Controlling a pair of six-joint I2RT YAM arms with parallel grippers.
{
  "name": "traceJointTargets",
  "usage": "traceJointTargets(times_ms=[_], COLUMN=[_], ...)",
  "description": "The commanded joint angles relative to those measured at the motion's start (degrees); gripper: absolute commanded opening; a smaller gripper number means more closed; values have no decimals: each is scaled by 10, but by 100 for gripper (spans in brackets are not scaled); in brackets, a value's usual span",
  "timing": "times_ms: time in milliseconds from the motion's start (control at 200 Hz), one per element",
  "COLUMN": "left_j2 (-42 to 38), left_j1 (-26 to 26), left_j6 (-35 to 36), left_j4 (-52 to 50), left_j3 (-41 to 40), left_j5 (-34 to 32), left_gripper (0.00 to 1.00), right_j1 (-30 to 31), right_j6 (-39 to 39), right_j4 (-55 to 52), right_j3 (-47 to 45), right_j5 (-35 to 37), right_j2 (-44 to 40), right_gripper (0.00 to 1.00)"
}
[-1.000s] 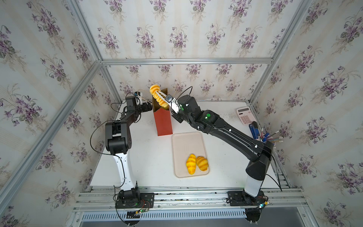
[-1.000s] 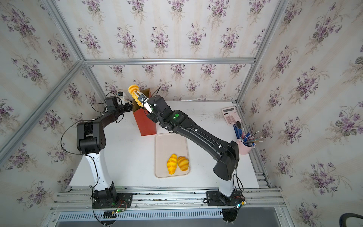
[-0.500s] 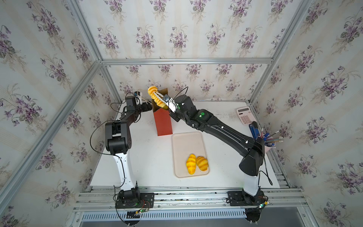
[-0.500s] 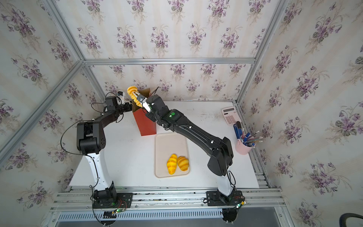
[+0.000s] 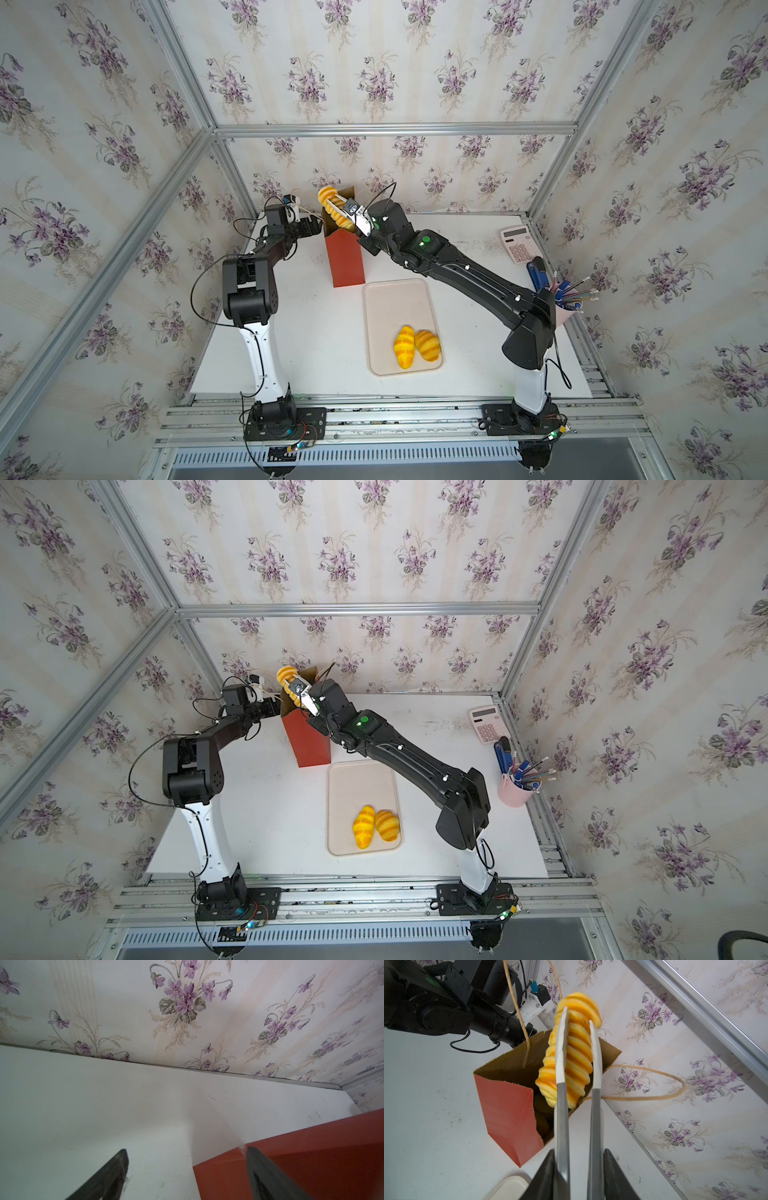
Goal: Pack bread into a paper bag
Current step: Place the fake bread in the paper bag.
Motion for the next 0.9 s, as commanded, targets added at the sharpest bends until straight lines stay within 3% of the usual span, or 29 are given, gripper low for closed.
traceJointTargets(times_ms=[0,410,605,764,894], left_j2=[3,4,-1,-7,-9], left_j1=[2,3,3,4,4], left_j6=[1,2,7,9,3], left_j4=[20,16,12,7,5], left_j3=[2,6,2,10,13], left_j5=[8,8,4,2,3], left_gripper=[90,90,90,90,90], right_j1=[-1,6,69,138,190], right_j6=[-1,-2,15,119,246], right_j4=[24,0,-56,-157,-306], right_j3=[6,9,-51,-116,-124], right_j5=[11,18,90,151,225], right_j2=[3,-23,-99,-189,-212], right_gripper=[40,39,38,40,42])
